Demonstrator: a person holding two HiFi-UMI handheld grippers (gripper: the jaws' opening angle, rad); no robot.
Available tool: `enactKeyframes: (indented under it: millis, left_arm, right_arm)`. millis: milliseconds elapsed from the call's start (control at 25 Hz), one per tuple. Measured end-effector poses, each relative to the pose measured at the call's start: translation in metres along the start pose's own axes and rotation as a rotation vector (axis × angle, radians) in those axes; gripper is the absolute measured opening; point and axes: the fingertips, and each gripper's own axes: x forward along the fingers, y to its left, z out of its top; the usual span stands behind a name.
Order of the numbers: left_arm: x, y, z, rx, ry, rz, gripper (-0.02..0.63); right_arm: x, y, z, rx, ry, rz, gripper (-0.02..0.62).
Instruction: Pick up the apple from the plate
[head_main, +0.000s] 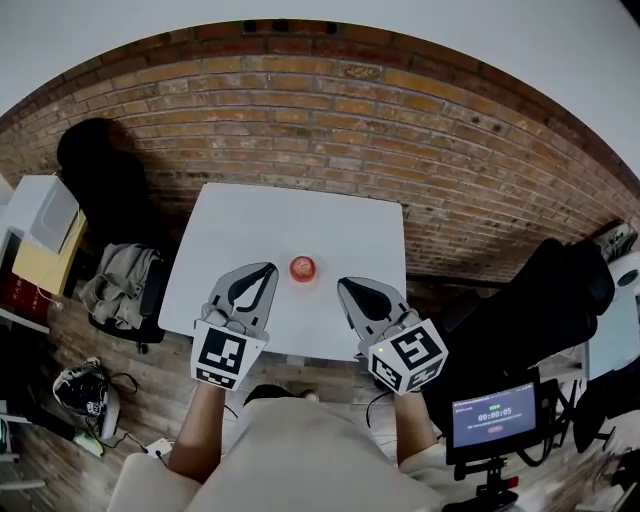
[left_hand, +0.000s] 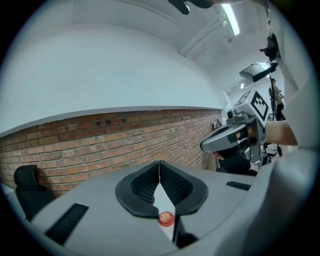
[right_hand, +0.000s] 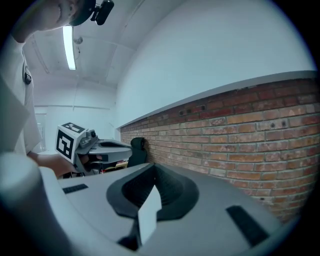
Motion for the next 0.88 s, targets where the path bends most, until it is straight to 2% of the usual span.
enactKeyframes:
  millis: [200,520,680,880]
  left_arm:
    - [0.006,-0.006,-0.001,-0.002,0.012,0.004,0.006]
    - [0.017,-0.011,-0.011,0.009,0.04,-0.057,0.008]
    - [0.023,-0.008,-0.015,0.013,0.053,-0.077,0.008]
    - [0.056,0.002,-0.027,0.012,0.07,-0.121,0.008]
  right_arm:
    - [0.001,-0.005,-0.003,-0.001,0.007,0.023,0.002]
    - [0.008,-0.012,-0.014,0.018,0.019,0.019,0.002]
    - [0.011,-0.014,-0.012,0.023,0.019,0.009,0.002]
    - [0.032,-0.038,-0.014,0.033,0.02,-0.031,0.002]
